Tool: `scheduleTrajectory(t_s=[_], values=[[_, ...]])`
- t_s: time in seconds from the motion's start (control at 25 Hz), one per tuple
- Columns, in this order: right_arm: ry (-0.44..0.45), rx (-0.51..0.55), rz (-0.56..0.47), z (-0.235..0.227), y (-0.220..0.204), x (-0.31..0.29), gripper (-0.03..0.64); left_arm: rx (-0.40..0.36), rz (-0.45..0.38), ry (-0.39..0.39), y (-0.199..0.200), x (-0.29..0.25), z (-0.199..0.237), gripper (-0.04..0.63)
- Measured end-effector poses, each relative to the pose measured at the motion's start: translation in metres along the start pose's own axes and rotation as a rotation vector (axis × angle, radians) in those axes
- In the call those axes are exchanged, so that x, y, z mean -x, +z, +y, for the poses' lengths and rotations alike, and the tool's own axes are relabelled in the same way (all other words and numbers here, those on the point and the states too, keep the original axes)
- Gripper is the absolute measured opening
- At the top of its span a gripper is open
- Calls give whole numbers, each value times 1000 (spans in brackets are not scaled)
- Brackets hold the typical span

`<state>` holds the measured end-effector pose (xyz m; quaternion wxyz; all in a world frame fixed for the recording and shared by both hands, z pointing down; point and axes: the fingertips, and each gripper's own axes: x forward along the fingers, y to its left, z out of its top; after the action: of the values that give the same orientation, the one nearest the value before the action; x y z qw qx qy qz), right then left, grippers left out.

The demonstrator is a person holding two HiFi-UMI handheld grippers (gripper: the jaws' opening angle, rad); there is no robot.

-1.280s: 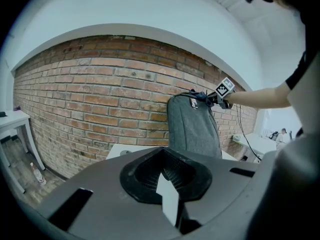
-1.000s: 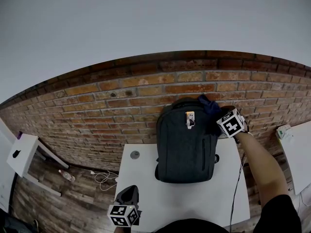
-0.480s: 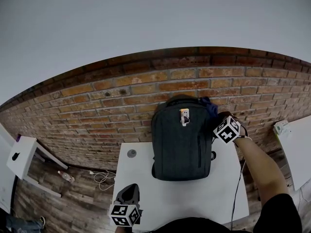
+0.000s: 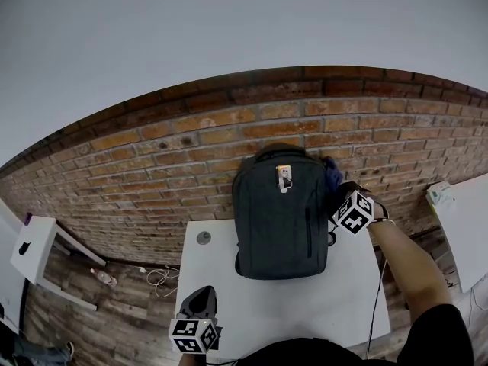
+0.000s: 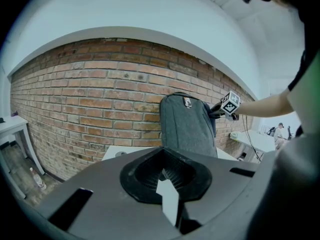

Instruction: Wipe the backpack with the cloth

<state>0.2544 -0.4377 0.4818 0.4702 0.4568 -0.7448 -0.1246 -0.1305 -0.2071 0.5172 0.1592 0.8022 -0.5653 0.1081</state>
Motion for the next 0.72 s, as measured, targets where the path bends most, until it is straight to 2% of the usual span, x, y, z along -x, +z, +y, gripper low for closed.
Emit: scheduleTrajectory(t_s=[0.28,0.72], values=[[137,58,32,33,-19,0,40,1,6,-14,-1,-2,-5,-3],[240,64,52,80,-39,1,40,-4,16,-23,-4,-3,-8,-3]])
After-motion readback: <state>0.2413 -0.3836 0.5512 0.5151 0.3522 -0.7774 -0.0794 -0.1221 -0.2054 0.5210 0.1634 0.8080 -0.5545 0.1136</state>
